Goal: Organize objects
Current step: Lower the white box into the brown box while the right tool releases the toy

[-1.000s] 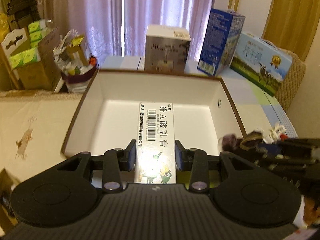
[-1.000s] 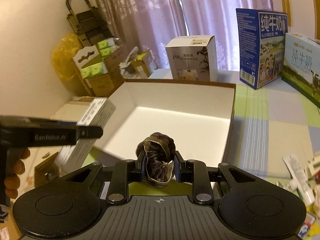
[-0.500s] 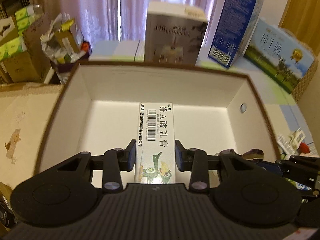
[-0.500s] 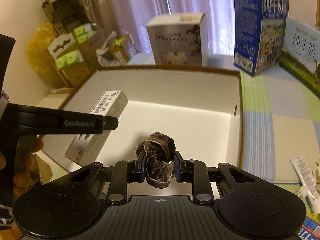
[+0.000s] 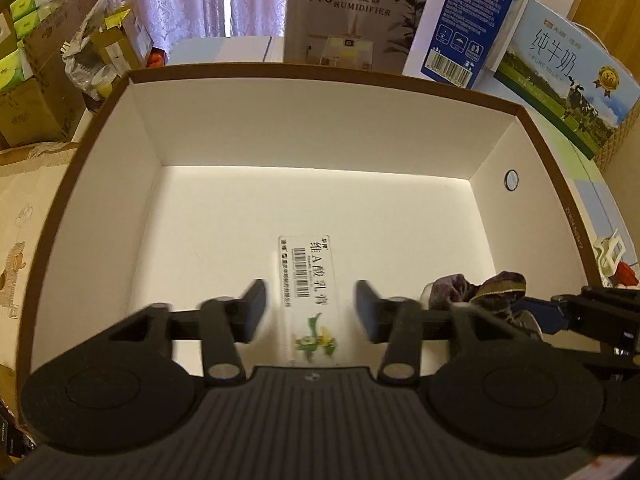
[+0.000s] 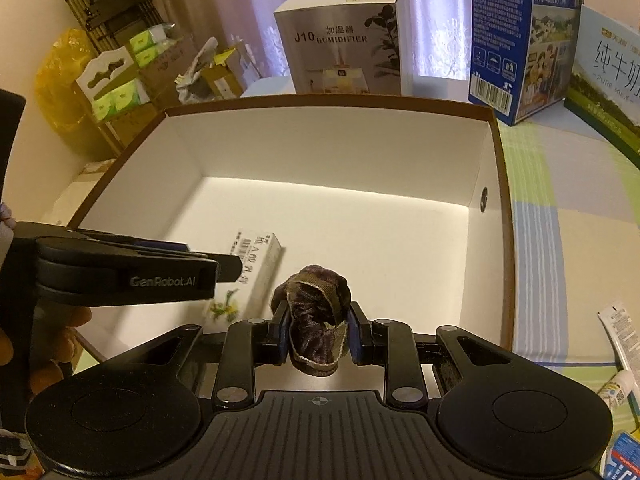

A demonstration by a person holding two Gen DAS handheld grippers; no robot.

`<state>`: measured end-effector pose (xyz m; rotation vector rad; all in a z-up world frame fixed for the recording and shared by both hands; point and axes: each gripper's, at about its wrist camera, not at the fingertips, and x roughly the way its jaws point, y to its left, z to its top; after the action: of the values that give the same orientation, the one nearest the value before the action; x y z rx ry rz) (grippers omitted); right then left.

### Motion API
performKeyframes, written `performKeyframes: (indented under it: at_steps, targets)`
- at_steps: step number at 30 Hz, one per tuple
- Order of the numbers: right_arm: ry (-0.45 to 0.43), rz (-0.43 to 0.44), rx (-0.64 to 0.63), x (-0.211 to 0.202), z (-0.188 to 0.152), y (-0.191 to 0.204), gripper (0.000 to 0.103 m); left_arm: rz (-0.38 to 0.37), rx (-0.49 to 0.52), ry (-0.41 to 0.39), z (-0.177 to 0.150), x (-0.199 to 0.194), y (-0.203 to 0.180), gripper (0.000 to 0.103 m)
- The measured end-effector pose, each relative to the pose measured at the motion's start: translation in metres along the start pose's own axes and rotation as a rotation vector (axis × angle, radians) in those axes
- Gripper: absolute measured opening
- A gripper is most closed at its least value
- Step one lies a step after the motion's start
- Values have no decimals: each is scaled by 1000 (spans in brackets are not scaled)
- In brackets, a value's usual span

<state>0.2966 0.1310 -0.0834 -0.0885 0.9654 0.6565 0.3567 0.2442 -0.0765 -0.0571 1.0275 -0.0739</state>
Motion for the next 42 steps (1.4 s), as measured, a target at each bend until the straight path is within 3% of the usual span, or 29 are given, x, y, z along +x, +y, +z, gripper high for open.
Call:
performKeyframes:
  at_steps: [4, 10, 18, 28, 42]
  targets:
    - [-30, -14, 14, -3, 2, 5, 29, 13, 2, -10, 1, -9, 8, 57]
    - [-74, -71, -30, -8, -3, 12, 42, 44, -5, -32, -4, -26, 23, 79]
    - [-108, -40, 3, -21, -5, 13, 50, 55, 24, -61, -17, -49, 27, 84]
    - [-130, 0, 21, -63, -22, 21, 51, 51, 10, -95, -35, -85, 24, 90]
    - [-151, 47, 27, -115, -52, 10, 51, 46, 10, -124, -71, -125, -13, 97]
